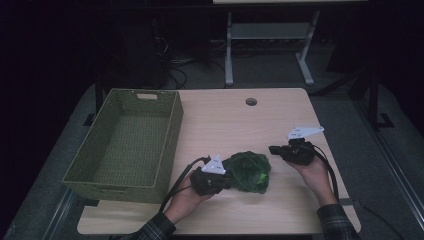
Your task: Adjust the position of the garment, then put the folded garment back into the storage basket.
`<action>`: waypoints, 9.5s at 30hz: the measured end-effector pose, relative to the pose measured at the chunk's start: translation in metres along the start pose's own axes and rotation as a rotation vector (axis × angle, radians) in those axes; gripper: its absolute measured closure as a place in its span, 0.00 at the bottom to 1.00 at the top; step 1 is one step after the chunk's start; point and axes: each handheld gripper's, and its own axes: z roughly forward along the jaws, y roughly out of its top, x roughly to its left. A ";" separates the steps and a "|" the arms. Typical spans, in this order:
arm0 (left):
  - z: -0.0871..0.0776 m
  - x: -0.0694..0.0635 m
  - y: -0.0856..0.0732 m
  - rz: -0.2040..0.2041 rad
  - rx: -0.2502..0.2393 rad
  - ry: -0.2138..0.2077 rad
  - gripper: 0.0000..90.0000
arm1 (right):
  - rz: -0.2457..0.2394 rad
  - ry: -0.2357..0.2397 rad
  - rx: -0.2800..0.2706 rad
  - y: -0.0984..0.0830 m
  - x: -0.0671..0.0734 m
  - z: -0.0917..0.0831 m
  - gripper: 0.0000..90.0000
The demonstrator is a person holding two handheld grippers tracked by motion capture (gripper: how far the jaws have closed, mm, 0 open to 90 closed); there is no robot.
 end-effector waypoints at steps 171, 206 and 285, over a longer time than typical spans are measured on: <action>-0.112 0.069 0.088 0.069 0.239 0.134 0.85 | 0.058 -0.173 0.075 -0.079 0.027 -0.013 0.21; -0.246 0.127 -0.016 -0.226 0.227 0.498 0.85 | 0.061 -0.174 0.080 -0.078 0.027 -0.013 0.20; -0.193 0.107 0.000 -0.251 -0.001 0.360 0.18 | 0.056 -0.173 0.085 -0.078 0.026 -0.011 0.15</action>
